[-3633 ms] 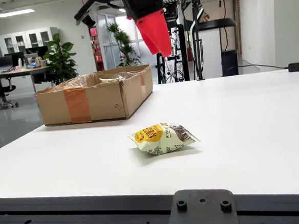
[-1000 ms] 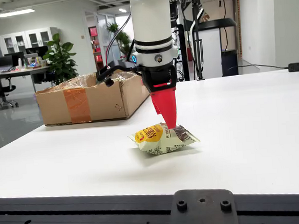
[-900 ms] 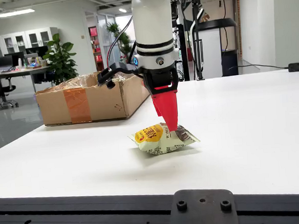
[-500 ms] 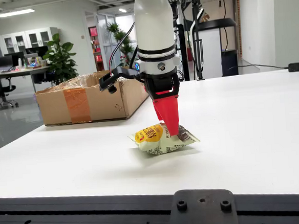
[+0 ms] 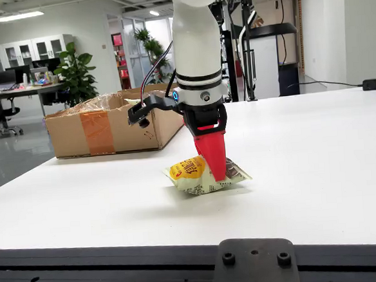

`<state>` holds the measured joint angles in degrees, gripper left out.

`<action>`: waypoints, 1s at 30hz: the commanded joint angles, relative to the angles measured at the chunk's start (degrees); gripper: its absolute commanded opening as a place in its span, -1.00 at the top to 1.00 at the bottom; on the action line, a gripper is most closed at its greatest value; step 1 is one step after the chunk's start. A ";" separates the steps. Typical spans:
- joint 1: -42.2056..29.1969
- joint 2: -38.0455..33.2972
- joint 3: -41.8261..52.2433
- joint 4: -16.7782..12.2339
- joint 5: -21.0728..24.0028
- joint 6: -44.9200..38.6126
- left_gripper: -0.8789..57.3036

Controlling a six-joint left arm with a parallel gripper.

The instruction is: Grasp a snack and put it in the bin.

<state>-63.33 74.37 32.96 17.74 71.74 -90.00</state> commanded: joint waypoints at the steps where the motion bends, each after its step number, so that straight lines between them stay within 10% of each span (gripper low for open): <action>1: 0.14 0.77 -0.93 0.01 -0.03 0.00 -0.66; 14: 0.27 2.40 -1.41 -0.07 -0.03 0.00 -0.61; 30: -0.90 3.20 -4.35 -0.95 0.09 0.00 0.19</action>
<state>-64.03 77.63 29.74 16.68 71.75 -90.00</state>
